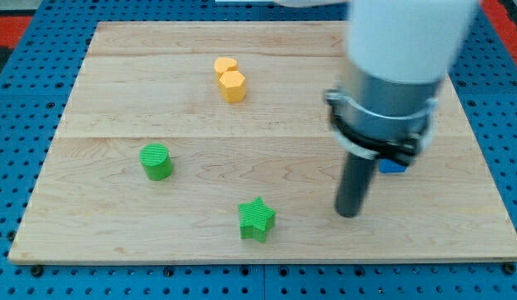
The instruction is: Push the green star closer to the green circle
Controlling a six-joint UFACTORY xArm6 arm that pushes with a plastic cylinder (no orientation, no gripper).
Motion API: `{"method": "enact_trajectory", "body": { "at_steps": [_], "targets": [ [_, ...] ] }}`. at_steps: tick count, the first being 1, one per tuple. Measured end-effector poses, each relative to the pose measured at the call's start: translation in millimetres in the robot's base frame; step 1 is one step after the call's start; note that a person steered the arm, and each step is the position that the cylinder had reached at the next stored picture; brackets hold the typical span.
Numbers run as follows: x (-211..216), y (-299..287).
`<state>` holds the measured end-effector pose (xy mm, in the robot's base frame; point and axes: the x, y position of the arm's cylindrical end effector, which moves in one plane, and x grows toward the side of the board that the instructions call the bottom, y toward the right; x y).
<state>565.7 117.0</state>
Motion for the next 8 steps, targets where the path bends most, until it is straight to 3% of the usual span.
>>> {"method": "enact_trajectory", "body": {
  "at_steps": [1,2,3,4,5,6,8],
  "targets": [
    [51,-29],
    [38,-71],
    [-23,-110],
    [-17,-101],
    [16,-28],
    [52,-48],
    [-7,-160]
  ]
}}
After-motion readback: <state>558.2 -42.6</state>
